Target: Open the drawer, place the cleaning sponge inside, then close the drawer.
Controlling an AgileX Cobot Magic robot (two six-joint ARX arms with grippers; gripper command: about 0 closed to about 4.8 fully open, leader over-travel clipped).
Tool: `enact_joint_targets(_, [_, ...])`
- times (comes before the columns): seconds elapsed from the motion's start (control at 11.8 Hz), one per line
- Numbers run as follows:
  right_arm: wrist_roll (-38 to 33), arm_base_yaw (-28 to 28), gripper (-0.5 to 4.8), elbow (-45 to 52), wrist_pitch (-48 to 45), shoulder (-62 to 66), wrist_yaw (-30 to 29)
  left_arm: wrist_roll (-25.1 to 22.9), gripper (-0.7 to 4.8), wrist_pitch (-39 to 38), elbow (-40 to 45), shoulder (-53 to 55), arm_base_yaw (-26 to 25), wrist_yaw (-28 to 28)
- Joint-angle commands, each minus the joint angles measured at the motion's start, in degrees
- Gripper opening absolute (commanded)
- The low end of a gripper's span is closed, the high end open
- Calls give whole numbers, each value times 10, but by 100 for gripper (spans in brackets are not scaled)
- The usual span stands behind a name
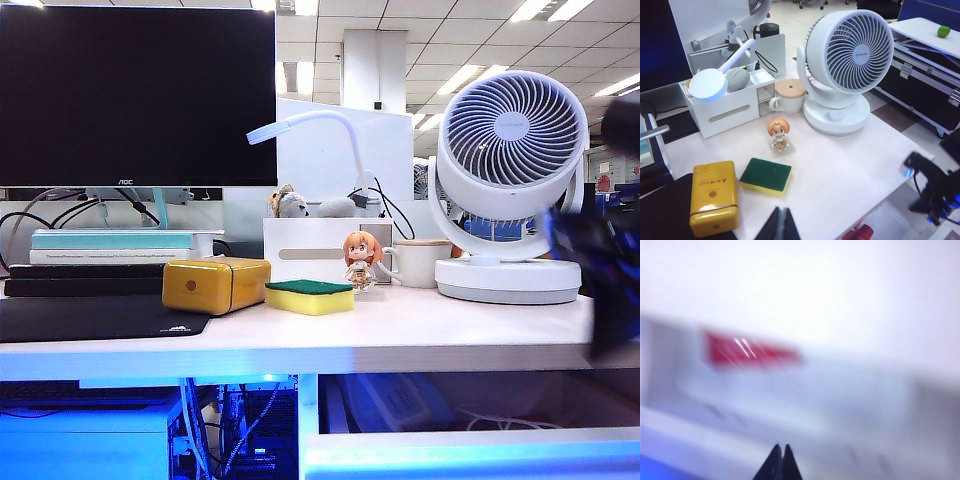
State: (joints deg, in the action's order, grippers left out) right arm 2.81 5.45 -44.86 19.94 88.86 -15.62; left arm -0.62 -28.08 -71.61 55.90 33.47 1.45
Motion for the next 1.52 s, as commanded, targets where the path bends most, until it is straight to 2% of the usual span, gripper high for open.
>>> enact_joint_targets(0.08, [-33, 7, 8, -38, -91, -37, -104, -5, -5, 8, -3, -1, 0, 3])
enact_joint_targets(0.17, [-31, 27, 289, -80, -95, -37, -110, -5, -5, 8, -3, -1, 0, 3])
enact_joint_targets(0.25, [-23, 58, 479, -112, -124, -37, -113, -5, -5, 8, -3, -1, 0, 3])
enact_joint_targets(0.34, [-22, 108, 479, -173, -178, 0, -68, -5, -5, 9, -3, -1, 0, 3])
enact_joint_targets(0.42, [-21, 128, 479, -225, -185, 51, -64, -5, -5, 9, -3, -1, 0, 3])
enact_joint_targets(0.51, [-21, 132, 479, -244, -186, 70, -62, -5, -5, 9, -3, -1, 0, 3])
enact_joint_targets(0.76, [-8, 160, 479, -411, -186, 261, -48, -5, -5, 9, -3, -1, 0, 3])
enact_joint_targets(1.02, [15, 165, 479, -426, -213, 321, -36, -5, -5, 7, -3, -1, 0, 3])
enact_joint_targets(1.27, [1, 167, 479, -459, -236, 372, -36, -4, -5, -17, -3, -1, 0, 50])
enact_joint_targets(1.52, [-10, 167, 479, -501, -231, 410, -52, -4, -5, -21, -3, -1, 0, 50])
